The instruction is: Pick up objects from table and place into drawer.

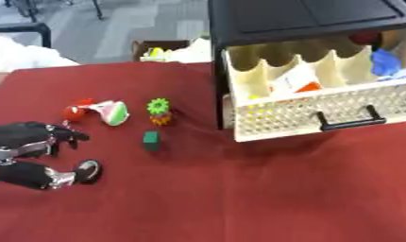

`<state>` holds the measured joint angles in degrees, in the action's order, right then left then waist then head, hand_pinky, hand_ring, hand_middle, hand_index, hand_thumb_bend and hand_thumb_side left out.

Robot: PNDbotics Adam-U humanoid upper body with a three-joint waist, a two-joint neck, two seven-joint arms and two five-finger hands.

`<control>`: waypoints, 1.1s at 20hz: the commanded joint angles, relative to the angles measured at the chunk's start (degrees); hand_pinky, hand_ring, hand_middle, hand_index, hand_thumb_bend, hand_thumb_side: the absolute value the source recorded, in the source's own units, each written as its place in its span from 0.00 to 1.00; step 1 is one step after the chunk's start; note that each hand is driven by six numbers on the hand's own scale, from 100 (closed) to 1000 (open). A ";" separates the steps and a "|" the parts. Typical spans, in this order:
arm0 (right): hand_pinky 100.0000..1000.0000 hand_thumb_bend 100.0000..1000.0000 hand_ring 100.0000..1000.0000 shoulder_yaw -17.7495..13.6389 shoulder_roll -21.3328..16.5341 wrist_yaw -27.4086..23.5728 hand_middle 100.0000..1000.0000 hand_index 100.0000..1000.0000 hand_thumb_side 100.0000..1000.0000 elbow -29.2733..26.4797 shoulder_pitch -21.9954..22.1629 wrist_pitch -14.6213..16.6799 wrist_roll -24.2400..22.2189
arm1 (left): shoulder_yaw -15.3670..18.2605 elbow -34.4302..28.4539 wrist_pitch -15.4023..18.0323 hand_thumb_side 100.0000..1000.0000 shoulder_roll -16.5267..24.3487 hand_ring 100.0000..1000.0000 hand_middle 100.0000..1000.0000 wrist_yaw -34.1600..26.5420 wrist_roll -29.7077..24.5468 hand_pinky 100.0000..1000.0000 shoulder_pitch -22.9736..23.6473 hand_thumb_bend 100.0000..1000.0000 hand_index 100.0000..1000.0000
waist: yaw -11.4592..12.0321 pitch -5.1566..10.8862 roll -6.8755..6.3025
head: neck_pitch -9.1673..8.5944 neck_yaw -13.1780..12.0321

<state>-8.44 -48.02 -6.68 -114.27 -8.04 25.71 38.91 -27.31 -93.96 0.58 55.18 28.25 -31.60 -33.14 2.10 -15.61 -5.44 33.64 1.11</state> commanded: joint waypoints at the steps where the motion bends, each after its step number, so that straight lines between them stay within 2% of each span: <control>1: 0.32 0.00 0.44 -0.54 -0.94 -0.12 0.44 0.74 1.00 -0.32 -0.49 0.14 0.37 | -0.01 0.27 0.56 0.93 0.83 0.60 0.75 -0.09 -0.96 0.48 -1.31 0.32 1.00 | -0.03 0.77 0.38 | -0.35 -0.25; 8: 0.31 0.00 0.44 -0.48 -0.68 -0.35 0.43 0.73 1.00 -0.32 -0.64 0.00 0.12 | -1.15 2.20 0.61 0.92 -0.87 0.58 0.65 2.40 -1.40 0.47 -3.30 0.33 0.96 | -0.06 0.70 0.43 | -0.50 -0.54; 11: 0.31 0.00 0.44 -0.52 -0.57 -0.27 0.43 0.73 1.00 -0.32 -0.53 0.01 0.11 | -1.45 3.40 0.43 0.91 -1.37 0.61 0.69 6.14 -0.94 0.48 -3.91 0.37 0.96 | -0.18 0.61 0.46 | -0.54 -0.65; 16: 0.31 0.00 0.44 -0.47 -0.36 -0.11 0.43 0.73 1.00 -0.32 -0.46 -0.06 0.07 | -1.56 4.90 -0.47 0.91 -1.79 0.62 0.69 11.62 0.03 0.48 -4.00 0.38 0.97 | -0.08 0.47 0.43 | -0.52 -0.77; 22: 0.31 0.00 0.44 -0.46 -0.28 -0.18 0.43 0.72 1.00 -0.32 -0.59 0.06 0.06 | -2.21 6.10 -1.73 0.94 -2.23 0.62 0.69 13.42 -0.41 0.49 -3.70 0.41 0.98 | -0.12 0.38 0.56 | -0.66 -0.86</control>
<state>-8.44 -47.06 -6.71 -114.27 -8.08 25.55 38.74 -29.90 -87.82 -0.85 51.77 41.31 -31.86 -36.27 1.97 -16.00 -5.15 33.61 0.53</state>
